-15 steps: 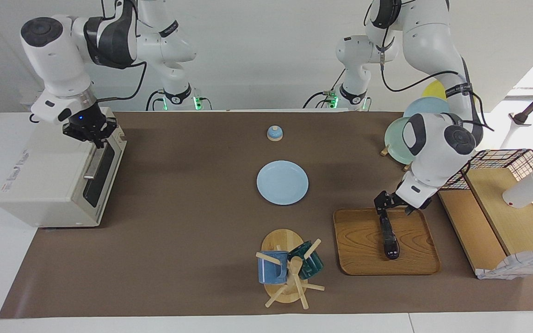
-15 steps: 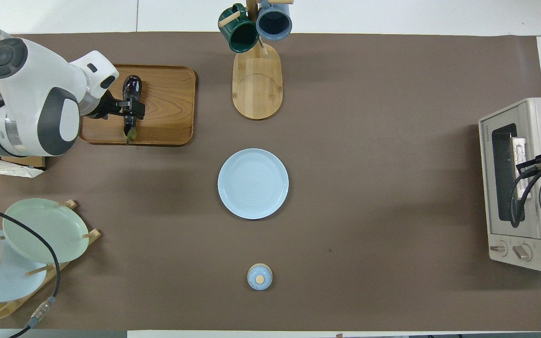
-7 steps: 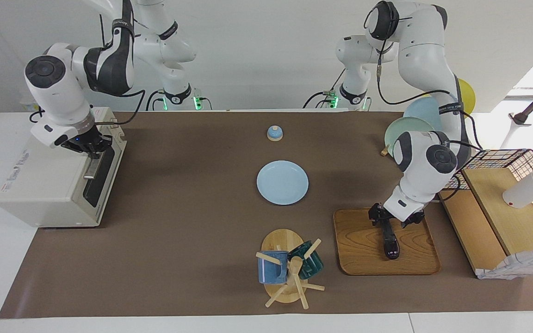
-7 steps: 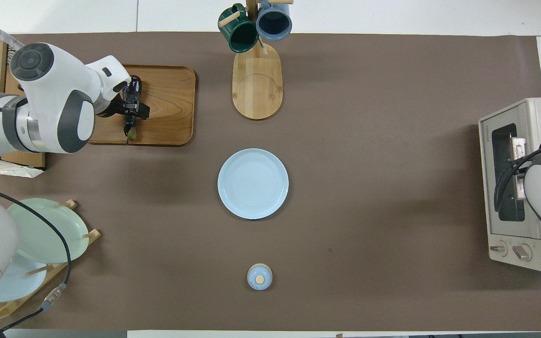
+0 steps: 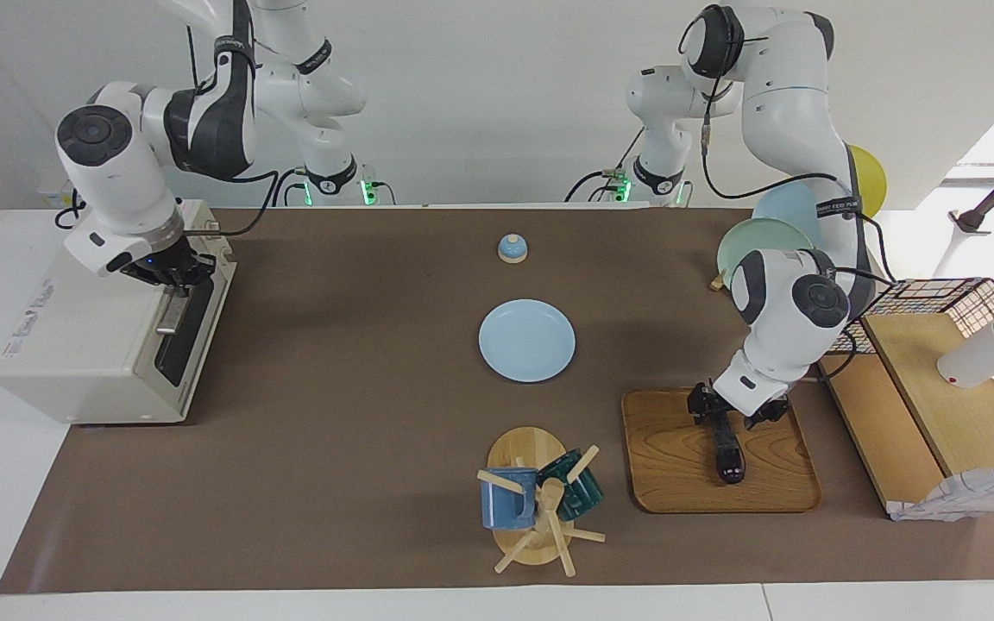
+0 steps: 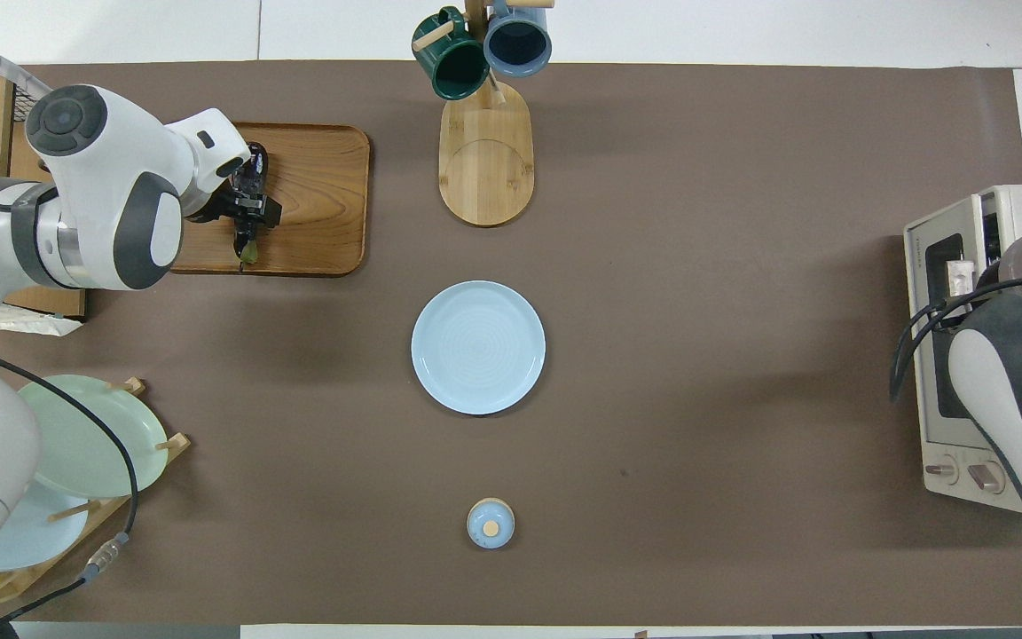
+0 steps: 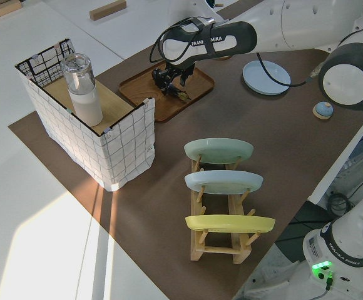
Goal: Put eggplant into oven
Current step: 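Reach the left gripper to the eggplant while the right gripper opens the oven door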
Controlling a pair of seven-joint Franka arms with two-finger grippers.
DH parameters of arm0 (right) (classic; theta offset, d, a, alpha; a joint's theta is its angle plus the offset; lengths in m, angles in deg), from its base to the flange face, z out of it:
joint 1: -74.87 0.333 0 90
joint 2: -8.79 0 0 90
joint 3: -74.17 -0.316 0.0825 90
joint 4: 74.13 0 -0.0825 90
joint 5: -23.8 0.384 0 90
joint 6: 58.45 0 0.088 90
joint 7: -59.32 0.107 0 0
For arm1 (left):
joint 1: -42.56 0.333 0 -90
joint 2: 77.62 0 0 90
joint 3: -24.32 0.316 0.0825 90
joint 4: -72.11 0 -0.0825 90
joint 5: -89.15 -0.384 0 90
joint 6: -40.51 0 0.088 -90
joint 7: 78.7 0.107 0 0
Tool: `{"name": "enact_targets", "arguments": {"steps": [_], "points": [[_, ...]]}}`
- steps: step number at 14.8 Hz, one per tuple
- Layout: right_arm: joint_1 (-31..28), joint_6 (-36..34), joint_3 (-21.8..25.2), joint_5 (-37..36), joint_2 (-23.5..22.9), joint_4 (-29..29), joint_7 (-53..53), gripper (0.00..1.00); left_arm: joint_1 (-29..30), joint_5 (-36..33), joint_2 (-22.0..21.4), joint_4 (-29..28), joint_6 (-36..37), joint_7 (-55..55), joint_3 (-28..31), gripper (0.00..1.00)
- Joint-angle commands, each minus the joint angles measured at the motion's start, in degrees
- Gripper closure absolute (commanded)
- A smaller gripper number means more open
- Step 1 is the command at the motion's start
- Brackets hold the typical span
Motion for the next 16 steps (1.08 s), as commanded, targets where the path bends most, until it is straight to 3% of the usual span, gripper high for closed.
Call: {"name": "enact_targets", "arguments": {"steps": [1, 3, 6, 7, 10, 13, 16], "points": [[-0.61, 2.96, 0.1, 0.79, 0.7, 3.74, 0.7, 1.0, 0.13, -1.21, 0.05, -0.63, -1.14, 1.25, 0.25, 0.23], [-0.52, 3.14, 0.01, 0.88, 0.61, 4.17, 1.66, 1.0, 0.22, -1.21, 0.05, -0.72, -1.06, 1.42, 0.25, 0.41], [1.24, 4.89, 0.01, 3.58, 0.35, 5.57, 3.43, 1.0, 0.57, -1.21, -0.12, -0.46, -0.18, 2.92, 0.25, 0.92], [1.41, 5.42, 0.01, 3.95, 0.43, 5.93, 3.6, 1.0, 0.57, -1.12, -0.04, 0.15, 0.87, 3.01, 0.25, 1.0], [3.09, 5.86, 0.01, 4.57, 0.35, 6.63, 6.06, 1.0, 0.31, -0.24, -0.91, 1.74, 3.94, 2.75, 0.07, 1.0], [4.57, 9.19, 0.01, 5.18, -0.18, 8.12, 6.76, 1.0, -0.04, 5.45, -5.99, 1.22, 8.94, 2.22, 0.07, 1.0], [5.11, 11.83, 0.01, 7.03, -2.2, 9.01, 7.38, 1.0, -1.53, 7.76, -12.14, 1.04, 18.86, -1.02, -0.36, 1.0]]}}
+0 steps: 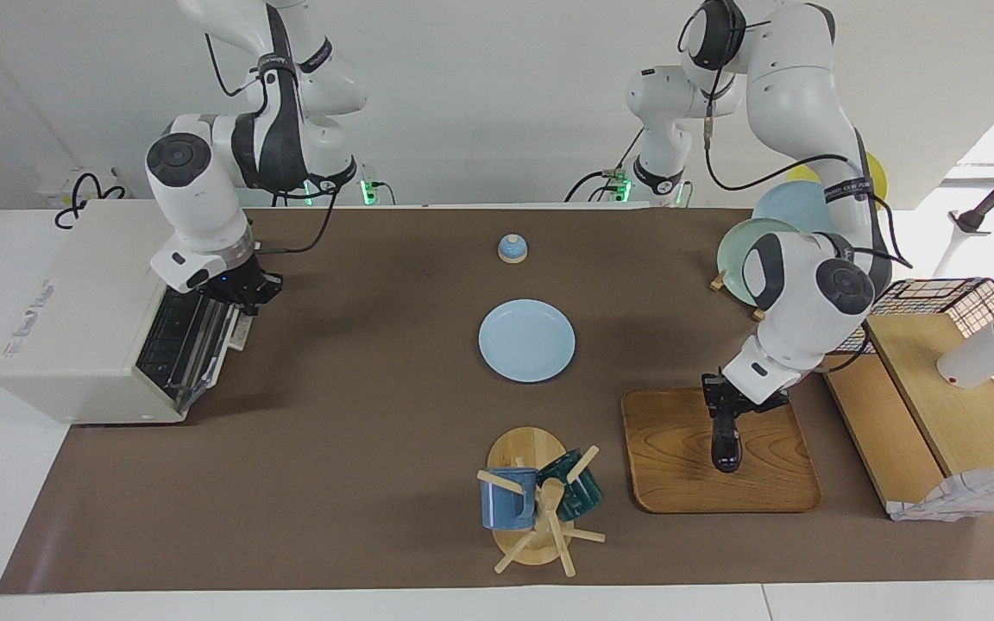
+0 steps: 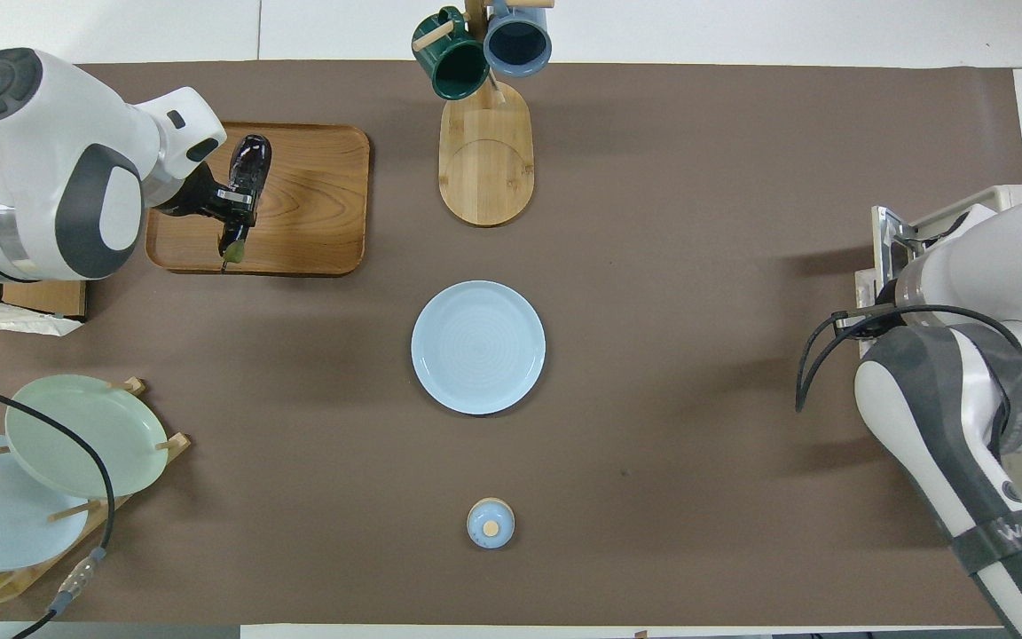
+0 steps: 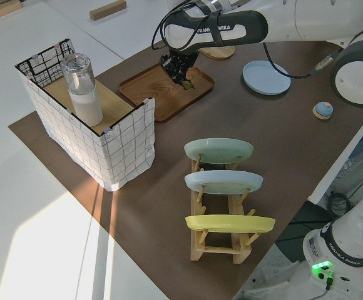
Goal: Put eggplant into oven
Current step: 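Reach the left gripper to the eggplant while the right gripper opens the oven door, then carry the eggplant with the left gripper onto the light blue plate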
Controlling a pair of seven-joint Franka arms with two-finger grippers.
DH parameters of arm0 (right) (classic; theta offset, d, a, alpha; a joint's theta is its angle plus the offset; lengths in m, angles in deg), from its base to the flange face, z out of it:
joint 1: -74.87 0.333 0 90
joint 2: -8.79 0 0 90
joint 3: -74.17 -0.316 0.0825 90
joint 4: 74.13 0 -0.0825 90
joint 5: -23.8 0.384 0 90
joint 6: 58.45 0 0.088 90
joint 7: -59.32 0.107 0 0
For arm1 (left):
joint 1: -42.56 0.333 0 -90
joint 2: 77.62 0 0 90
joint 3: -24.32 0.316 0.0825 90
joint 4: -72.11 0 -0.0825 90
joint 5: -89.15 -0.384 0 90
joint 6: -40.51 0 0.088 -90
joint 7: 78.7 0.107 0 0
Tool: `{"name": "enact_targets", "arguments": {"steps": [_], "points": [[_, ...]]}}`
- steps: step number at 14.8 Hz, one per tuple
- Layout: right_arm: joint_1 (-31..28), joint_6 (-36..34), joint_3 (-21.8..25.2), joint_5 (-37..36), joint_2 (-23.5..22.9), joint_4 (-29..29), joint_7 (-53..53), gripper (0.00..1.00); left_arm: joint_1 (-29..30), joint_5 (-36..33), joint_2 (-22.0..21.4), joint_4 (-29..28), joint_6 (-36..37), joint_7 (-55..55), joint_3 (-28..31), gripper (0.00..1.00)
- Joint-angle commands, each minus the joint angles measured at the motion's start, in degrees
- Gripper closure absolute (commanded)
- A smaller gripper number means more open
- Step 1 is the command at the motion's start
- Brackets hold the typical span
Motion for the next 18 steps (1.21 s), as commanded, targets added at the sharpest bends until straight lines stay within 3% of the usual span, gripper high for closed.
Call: {"name": "enact_targets", "arguments": {"steps": [1, 4, 7, 11, 18], "points": [[0.03, 2.63, 0.25, 1.0, -1.25, 1.75, 1.67, 1.0, -3.21, 1.45, -7.01, -1.75, 8.18, -5.16, -0.01, 1.0], [0.12, 6.32, 0.25, 1.09, -0.9, 4.73, 1.76, 1.0, -10.5, 1.89, -9.92, -4.2, 9.7, -14.47, -0.1, 1.0], [0.12, 7.91, 0.25, 1.09, -0.64, 6.06, 1.85, 1.0, -18.41, 2.06, -12.3, -9.38, 6.81, -23.09, -0.1, 1.0], [1.17, 11.59, 0.25, 2.23, 0.15, 9.39, 1.85, 1.0, -28.08, 3.65, -16.78, -23.87, -10.04, -32.15, -0.1, 1.0], [2.92, 14.06, 0.25, 2.32, 0.15, 12.12, 4.65, 1.0, -32.67, 3.65, -11.95, -27.15, -18.51, -34.54, -0.01, 1.0]]}}
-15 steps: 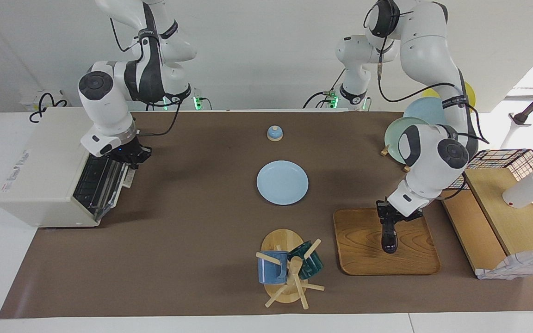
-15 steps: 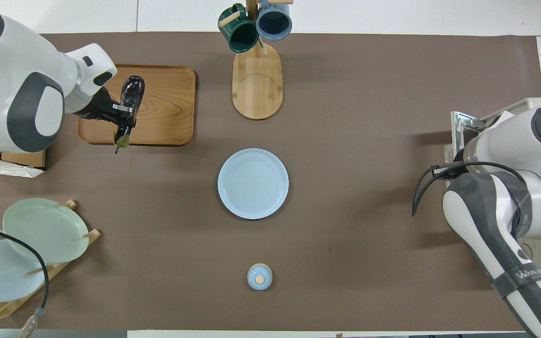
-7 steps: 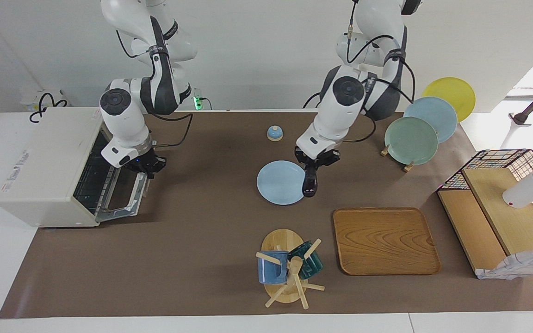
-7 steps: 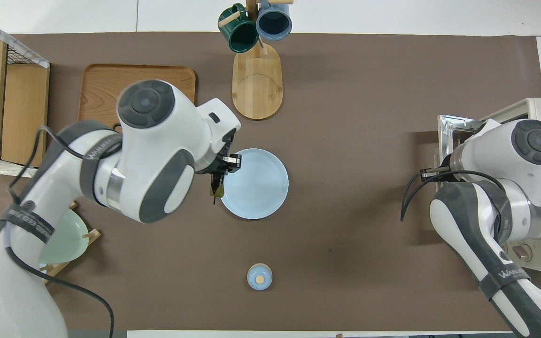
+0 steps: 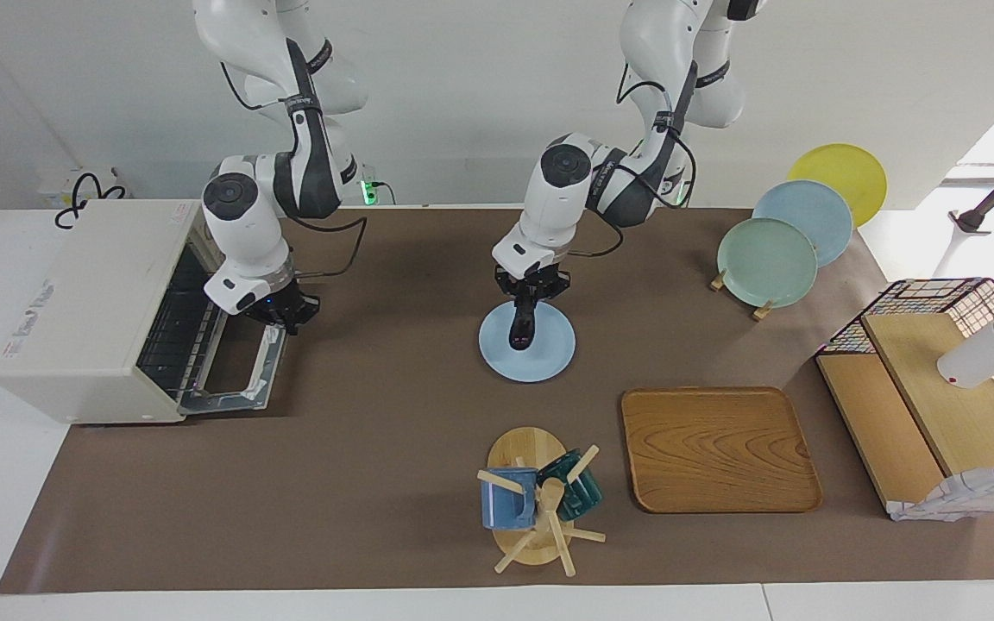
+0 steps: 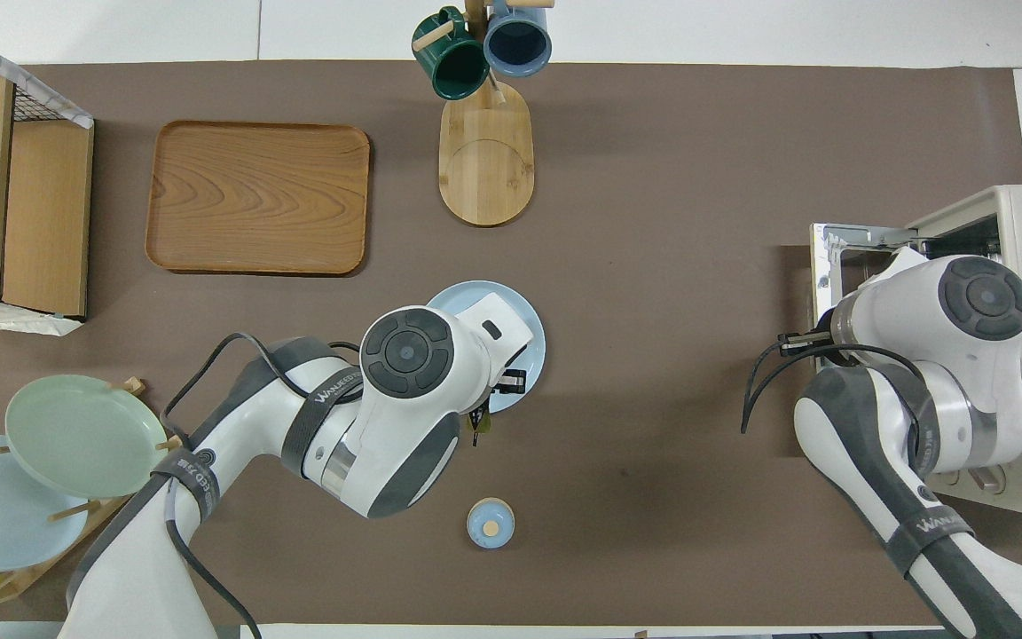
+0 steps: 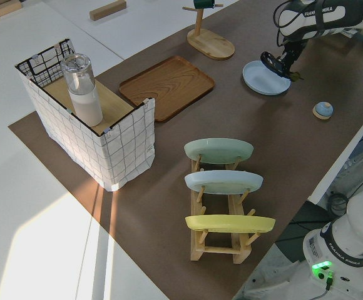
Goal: Put eggplant into oven
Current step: 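Carry the eggplant with the left gripper onto the light blue plate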
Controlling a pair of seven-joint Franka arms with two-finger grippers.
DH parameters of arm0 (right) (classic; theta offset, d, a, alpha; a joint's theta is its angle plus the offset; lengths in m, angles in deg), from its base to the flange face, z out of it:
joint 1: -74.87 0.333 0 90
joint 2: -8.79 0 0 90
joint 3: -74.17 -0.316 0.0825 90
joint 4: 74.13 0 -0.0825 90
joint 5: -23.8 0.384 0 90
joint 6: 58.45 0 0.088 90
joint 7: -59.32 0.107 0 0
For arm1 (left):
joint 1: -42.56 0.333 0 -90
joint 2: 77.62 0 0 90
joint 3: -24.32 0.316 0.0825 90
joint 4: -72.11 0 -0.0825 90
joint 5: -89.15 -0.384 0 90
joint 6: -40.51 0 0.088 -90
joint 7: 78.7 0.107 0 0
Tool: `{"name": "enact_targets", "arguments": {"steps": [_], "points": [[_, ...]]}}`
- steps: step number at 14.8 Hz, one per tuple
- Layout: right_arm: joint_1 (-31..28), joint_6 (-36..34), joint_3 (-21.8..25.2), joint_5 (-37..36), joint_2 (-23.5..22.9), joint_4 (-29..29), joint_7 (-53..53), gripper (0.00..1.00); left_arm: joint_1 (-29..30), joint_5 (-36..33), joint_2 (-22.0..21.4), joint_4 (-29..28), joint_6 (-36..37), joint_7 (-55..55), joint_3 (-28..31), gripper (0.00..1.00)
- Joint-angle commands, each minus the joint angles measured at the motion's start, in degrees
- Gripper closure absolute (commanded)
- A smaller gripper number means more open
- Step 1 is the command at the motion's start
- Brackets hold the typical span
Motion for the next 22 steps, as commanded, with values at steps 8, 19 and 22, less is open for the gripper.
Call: {"name": "enact_targets", "arguments": {"steps": [8, 19, 22], "points": [[1.68, 1.36, 0.56, 0.9, 0.6, 3.21, 4.82, 1.0, 0.26, 1.31, 1.89, -1.35, -3.14, 0.92, 1.32, 0.75], [12.21, 1.18, -0.05, 6.0, 0.34, 0.14, 9.84, 0.0, 10.09, 0.34, 0.31, 12.61, 12.93, 1.44, 1.76, 0.0], [16.17, -2.68, -0.75, 6.0, -1.32, -7.23, 10.19, 0.0, 16.41, -1.85, -0.75, 16.22, 17.68, 5.03, 1.76, 0.0]]}}
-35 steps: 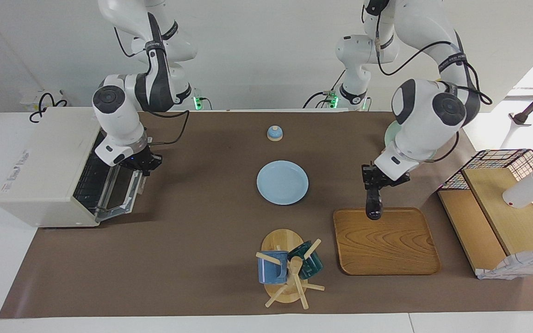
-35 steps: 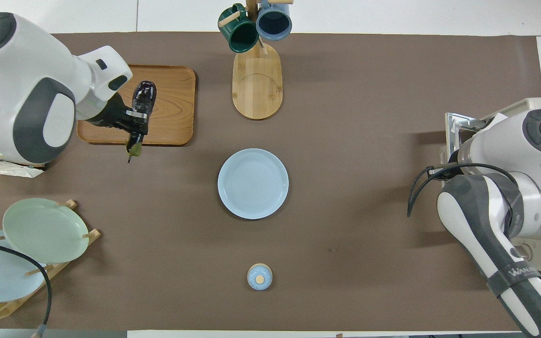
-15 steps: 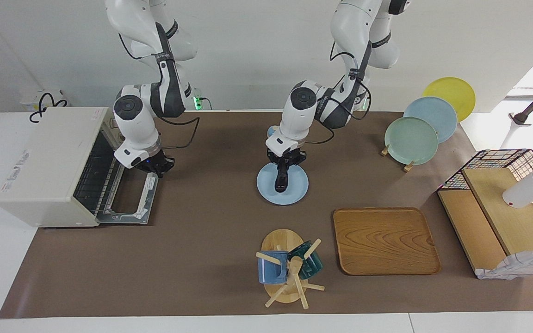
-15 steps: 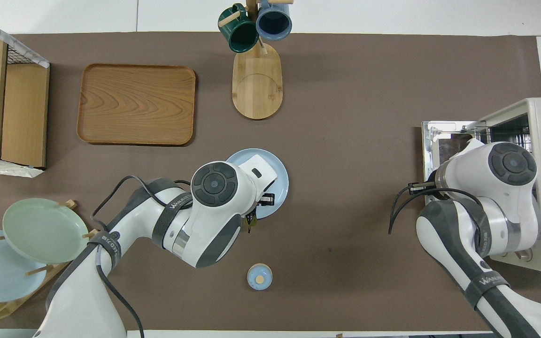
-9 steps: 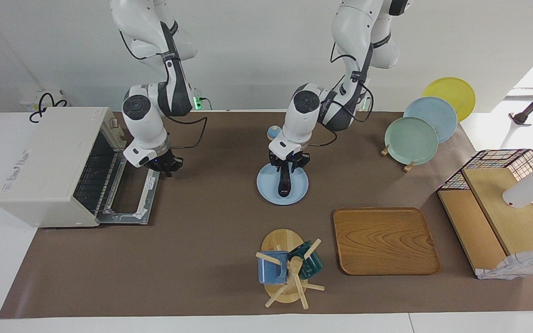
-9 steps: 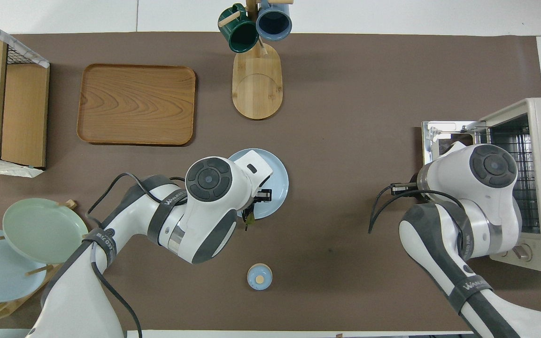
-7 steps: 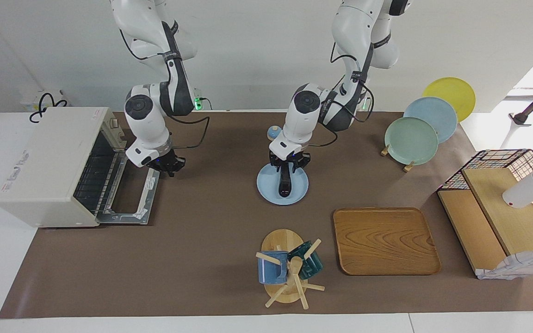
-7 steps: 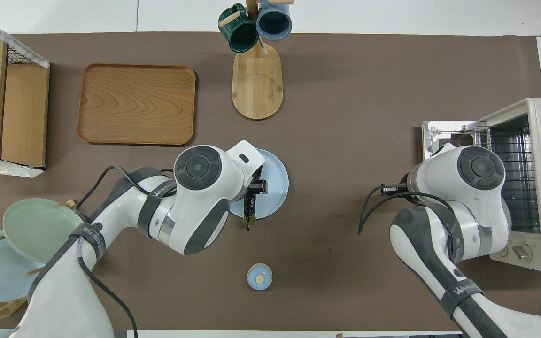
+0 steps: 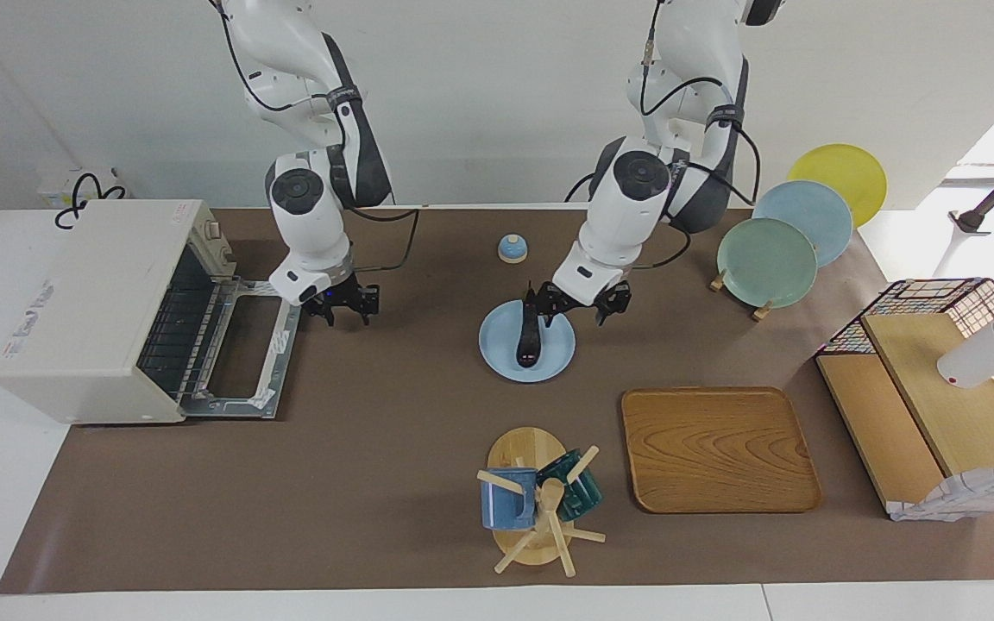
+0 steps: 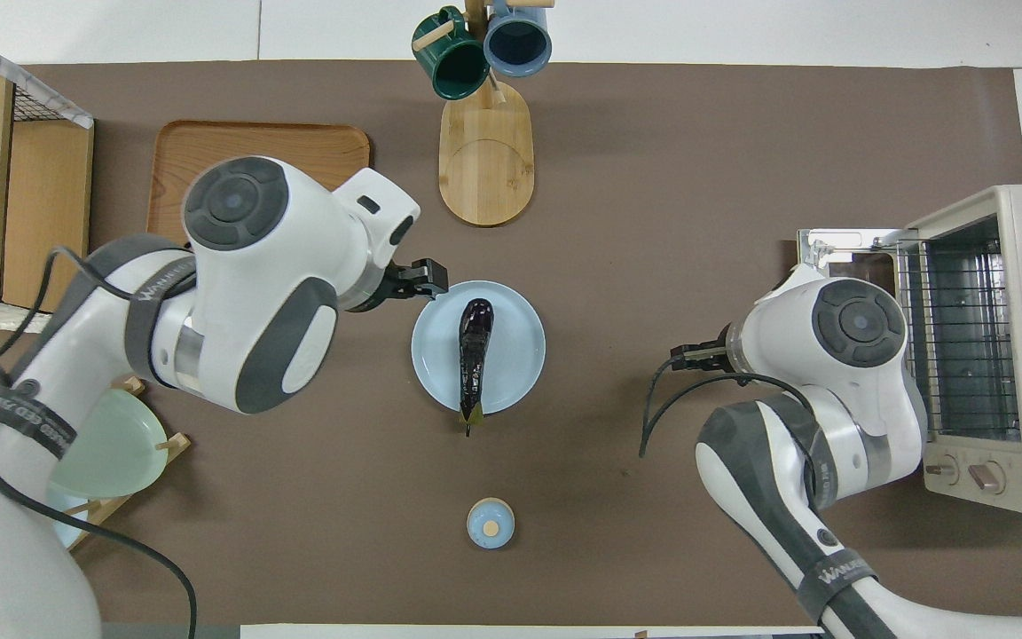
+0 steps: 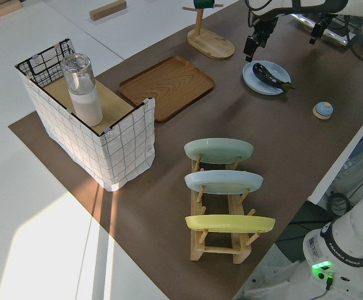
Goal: Put eggplant into oven
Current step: 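Grasp the eggplant with the right gripper while the left gripper withdraws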
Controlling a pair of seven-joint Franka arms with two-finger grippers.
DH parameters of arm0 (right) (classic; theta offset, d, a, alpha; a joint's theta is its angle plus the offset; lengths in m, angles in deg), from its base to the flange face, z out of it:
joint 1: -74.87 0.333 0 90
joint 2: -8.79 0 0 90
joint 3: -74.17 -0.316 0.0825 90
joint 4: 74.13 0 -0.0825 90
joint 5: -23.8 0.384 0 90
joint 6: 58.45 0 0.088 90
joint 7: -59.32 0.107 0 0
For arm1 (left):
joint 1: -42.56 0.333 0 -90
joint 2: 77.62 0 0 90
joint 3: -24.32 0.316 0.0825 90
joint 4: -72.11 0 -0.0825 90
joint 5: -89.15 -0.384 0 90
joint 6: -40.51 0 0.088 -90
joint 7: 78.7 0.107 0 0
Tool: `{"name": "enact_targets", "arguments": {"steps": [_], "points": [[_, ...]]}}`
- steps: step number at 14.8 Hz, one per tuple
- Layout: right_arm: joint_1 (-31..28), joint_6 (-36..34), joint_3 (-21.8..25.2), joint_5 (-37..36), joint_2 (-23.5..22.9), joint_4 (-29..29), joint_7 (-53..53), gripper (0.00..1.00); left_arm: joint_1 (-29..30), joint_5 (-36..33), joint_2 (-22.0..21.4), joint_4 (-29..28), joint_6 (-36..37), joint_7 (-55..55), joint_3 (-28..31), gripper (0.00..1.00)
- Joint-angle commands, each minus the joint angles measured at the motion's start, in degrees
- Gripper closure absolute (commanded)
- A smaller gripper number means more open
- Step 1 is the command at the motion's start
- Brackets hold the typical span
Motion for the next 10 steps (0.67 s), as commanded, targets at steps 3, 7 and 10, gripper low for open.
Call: {"name": "enact_targets", "arguments": {"steps": [3, 7, 10], "points": [[7.63, -7.99, -0.49, 3.54, -4.13, -14.31, 3.26, 0.0, 8.93, -2.36, -2.51, 2.96, 5.73, 7.14, -0.31, 0.0], [14.76, -12.3, -0.49, 3.46, -10.27, -26.61, 10.38, 0.0, 13.78, -5.34, -4.8, 3.57, 6.87, 11.28, -0.31, 0.0], [20.81, -15.72, -0.49, 2.49, -22.19, -41.18, 17.49, 0.0, 16.15, -5.97, -6.56, 3.92, 10.03, 15.92, -0.22, 0.0]]}}
